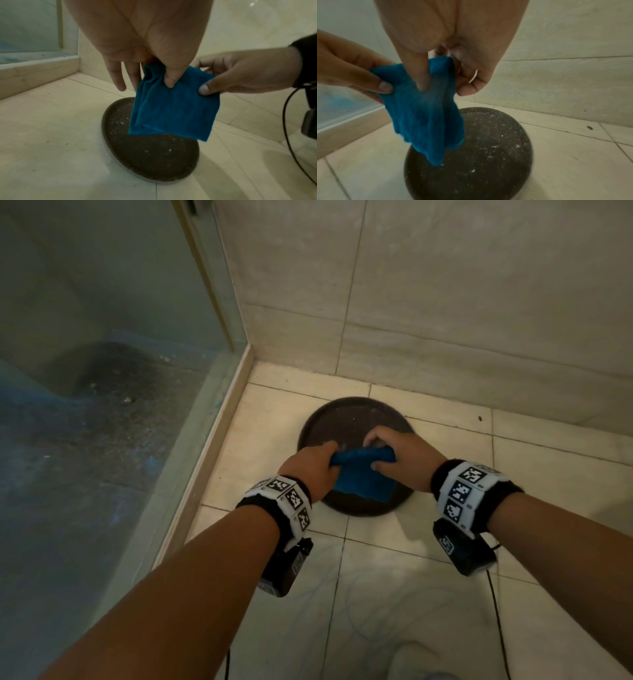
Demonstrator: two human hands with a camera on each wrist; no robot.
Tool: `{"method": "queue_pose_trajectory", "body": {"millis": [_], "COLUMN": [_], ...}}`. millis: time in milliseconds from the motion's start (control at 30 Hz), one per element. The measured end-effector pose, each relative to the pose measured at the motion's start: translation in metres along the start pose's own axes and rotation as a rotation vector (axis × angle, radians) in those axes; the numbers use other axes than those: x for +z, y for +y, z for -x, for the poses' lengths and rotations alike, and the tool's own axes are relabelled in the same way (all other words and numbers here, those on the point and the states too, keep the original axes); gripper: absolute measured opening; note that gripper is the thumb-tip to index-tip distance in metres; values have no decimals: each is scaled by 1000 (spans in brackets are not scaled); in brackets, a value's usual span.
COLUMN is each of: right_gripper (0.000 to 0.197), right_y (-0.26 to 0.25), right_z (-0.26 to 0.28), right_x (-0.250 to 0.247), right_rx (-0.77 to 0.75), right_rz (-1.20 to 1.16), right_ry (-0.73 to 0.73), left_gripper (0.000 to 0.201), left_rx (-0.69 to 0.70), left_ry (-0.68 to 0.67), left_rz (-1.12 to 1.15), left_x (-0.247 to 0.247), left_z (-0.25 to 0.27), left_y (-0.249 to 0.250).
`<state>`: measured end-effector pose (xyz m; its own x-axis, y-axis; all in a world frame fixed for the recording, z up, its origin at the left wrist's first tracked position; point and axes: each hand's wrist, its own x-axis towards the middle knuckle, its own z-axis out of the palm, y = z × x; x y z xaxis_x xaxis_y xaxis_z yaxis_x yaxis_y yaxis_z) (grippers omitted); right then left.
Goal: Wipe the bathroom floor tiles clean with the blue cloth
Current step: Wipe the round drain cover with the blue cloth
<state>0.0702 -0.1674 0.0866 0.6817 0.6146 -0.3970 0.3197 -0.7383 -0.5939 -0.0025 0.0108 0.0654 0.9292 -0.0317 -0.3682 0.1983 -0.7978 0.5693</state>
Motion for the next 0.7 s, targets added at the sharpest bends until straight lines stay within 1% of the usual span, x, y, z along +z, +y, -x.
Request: {"method": "queue_pose_trajectory", "body": {"millis": [100,167,267,333,467,567,700], "right_gripper": [15,11,8,8,10,12,11], "right_y": [-6,-14,-29,-34,-27,-19,-20], "right_z": [8,11,15,16,20,22,22], "right_x": [-4,-7,-9,-4,15,26,32], "right_rx": [51,52,45,40,51,72,139], "right_rz": [26,-60,-225,-277,-325,-322,-352], "right_ry": [-36,-30,-52,-62,-16,11,76], "left_gripper": [15,10,5,6,6,5,4], "left_rx": [-25,-41,-54,-71,-93,-83,-49], "left_ry": [43,66,68,95,148,148,161], "left_rz": [194,309,406,435,457,442,402], "left_x": [-8,-14,-19,-16,0,6,-1], "left_z": [16,25,37,45,55,56,58], "left_y": [2,1,-2,-5,-14,-21,-22]}}
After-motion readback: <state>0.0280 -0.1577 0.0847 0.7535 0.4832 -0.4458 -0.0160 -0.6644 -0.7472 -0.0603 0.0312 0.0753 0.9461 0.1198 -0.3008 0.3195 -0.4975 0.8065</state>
